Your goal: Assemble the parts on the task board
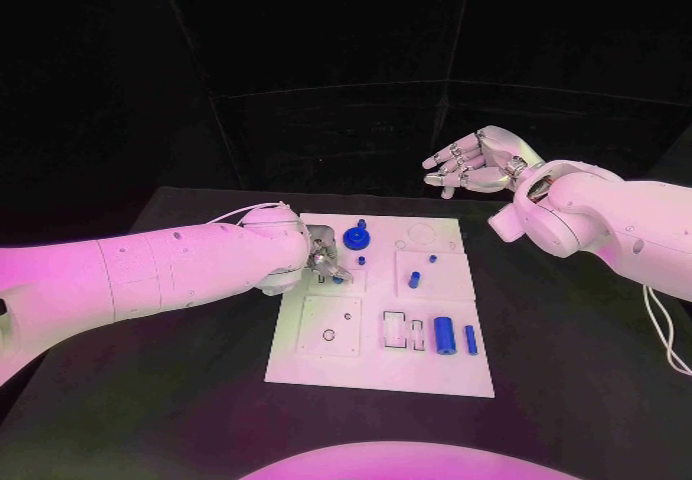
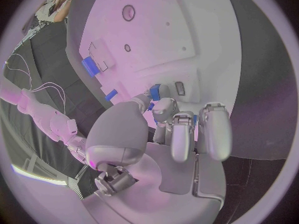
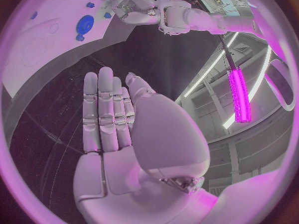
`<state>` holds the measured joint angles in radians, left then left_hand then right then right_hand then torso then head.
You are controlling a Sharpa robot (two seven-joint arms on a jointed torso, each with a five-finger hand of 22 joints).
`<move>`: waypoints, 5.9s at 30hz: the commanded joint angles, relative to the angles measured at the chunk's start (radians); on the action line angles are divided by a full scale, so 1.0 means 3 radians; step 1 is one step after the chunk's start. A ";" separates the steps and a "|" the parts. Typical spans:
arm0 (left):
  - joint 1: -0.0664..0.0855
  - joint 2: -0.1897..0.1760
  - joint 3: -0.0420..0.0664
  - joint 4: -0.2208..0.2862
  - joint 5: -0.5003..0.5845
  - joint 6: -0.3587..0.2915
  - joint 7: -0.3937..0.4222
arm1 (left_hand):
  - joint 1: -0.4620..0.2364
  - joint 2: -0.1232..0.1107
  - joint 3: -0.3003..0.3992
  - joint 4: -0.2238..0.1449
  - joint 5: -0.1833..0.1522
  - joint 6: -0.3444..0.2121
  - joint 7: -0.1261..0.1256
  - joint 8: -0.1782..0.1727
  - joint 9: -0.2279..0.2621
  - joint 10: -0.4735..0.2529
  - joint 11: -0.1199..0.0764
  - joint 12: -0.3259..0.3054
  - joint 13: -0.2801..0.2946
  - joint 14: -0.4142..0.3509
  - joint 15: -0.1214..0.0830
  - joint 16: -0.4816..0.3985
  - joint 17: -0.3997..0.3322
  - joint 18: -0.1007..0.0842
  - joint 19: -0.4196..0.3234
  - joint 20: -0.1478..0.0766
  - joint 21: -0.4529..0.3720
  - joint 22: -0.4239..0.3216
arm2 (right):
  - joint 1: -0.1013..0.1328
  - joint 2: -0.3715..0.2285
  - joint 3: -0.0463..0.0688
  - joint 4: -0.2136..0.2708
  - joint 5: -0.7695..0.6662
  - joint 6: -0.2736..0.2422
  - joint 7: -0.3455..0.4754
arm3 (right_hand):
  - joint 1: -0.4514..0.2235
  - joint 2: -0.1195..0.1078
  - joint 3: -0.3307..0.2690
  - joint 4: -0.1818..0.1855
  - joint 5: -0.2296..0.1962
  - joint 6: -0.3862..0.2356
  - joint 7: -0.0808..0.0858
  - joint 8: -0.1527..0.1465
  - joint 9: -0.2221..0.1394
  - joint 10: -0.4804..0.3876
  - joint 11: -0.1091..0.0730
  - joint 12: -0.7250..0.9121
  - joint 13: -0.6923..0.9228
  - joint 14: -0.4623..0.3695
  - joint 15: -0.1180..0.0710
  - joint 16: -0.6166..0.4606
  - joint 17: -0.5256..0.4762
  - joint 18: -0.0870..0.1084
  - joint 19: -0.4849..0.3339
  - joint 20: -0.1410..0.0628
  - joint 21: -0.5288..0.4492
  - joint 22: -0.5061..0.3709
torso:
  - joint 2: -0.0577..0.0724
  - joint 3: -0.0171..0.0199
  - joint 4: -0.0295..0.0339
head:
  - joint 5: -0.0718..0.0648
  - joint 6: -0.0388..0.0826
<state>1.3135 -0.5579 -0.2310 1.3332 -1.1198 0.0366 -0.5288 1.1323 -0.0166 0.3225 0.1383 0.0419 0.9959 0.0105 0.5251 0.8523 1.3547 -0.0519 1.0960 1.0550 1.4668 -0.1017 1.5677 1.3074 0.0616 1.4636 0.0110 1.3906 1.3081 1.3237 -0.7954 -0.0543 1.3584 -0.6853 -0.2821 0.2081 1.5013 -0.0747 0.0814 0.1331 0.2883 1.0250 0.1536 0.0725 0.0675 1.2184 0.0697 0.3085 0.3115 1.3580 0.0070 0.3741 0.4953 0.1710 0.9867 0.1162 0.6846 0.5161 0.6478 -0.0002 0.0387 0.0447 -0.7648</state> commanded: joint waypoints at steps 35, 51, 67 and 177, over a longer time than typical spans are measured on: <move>0.0009 -0.0060 0.0036 0.0004 0.0106 -0.0025 0.0001 | -0.0513 -0.0109 -0.0740 0.0509 0.0019 0.0071 0.0002 -0.0043 0.0116 0.0022 -0.0013 0.0015 -0.0019 0.0347 -0.0030 0.0010 0.0878 -0.0029 0.0109 -0.0042 0.0024 0.0056 | 0.0008 -0.0016 0.0003 0.0009 -0.0003 0.0002 0.0024 | -0.0061 0.0006 0.0005 0.0025 0.0014 0.0019 0.0014 -0.0012 -0.0002 0.0017 0.0004 -0.0021 -0.0009 0.0032 -0.0006 -0.0048 0.0015 0.0035 0.0023 0.0003 -0.0030 -0.0011 | -0.0006 -0.0005 0.0010 | -0.0038 0.0026; 0.0247 -0.0204 0.0327 0.0013 0.0276 0.0363 0.0002 | -0.0282 -0.0065 -0.1010 0.0448 0.0022 -0.0123 0.0082 -0.0251 0.0050 -0.0144 0.0048 -0.0209 -0.0261 0.0347 0.0010 0.0010 0.0878 0.0013 0.0036 -0.0017 -0.0144 -0.0149 | 0.0008 -0.0006 0.0003 -0.0030 -0.0003 0.0012 0.0021 | -0.0063 0.0005 0.0004 0.0026 0.0014 0.0017 0.0015 -0.0013 -0.0002 0.0015 0.0005 -0.0023 -0.0010 0.0031 -0.0005 -0.0052 0.0016 0.0035 0.0023 0.0004 -0.0032 -0.0012 | -0.0005 -0.0001 0.0011 | -0.0047 0.0032; 0.0313 0.0253 0.0326 -0.0997 0.0264 0.0785 0.0110 | 0.0045 0.0015 -0.1308 0.0486 0.0022 -0.0195 0.0252 -0.0778 -0.0502 -0.0521 0.0205 -0.0690 -0.0770 0.0347 0.0146 0.0010 0.0878 0.0042 -0.0016 0.0115 -0.0278 -0.0283 | 0.0008 0.0028 0.0003 -0.0044 -0.0003 0.0017 0.0021 | -0.0059 0.0007 0.0011 0.0025 0.0022 0.0015 0.0014 -0.0014 -0.0002 0.0012 0.0004 -0.0028 -0.0012 0.0030 -0.0005 -0.0062 0.0019 0.0035 0.0022 0.0005 -0.0039 -0.0016 | 0.0005 -0.0013 -0.0003 | -0.0002 0.0045; 0.0104 0.0303 0.0299 -0.1226 0.0666 0.0447 0.0321 | 0.0870 0.0365 -0.0335 -0.0277 0.0015 -0.0035 0.0137 -0.0530 -0.0492 -0.0277 0.0084 -0.0578 -0.0777 0.0347 0.0072 0.0010 0.0878 0.0019 0.0039 0.0046 -0.0198 -0.0106 | 0.0008 0.0081 0.0003 -0.0086 -0.0003 0.0045 0.0029 | -0.0052 0.0016 0.0029 0.0024 0.0036 0.0017 0.0014 -0.0012 -0.0002 0.0019 0.0003 -0.0034 -0.0015 0.0041 -0.0007 -0.0080 0.0030 0.0037 0.0029 0.0004 -0.0050 -0.0021 | -0.0017 0.0003 0.0037 | -0.0006 0.0016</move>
<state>1.3407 -0.4628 -0.1429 0.9526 -0.9741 0.2367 -0.4205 1.4030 0.1051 0.0946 0.1719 0.0462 0.9900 0.0512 0.3634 0.6596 1.2656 -0.0266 0.9236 0.8235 1.4670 -0.0767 1.5677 1.3074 0.0616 1.4644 0.0316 1.3362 1.2755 1.3237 -0.7706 -0.0544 1.3322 -0.6856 -0.2737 0.2098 1.4921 -0.0733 0.0871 0.1388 0.2933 1.0281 0.1567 0.0725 0.0675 1.2184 0.0697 0.3046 0.3088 1.3616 0.0034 0.3569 0.5034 0.1710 0.9867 0.1162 0.6730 0.5115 0.6449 -0.0008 0.0462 0.0428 -0.7600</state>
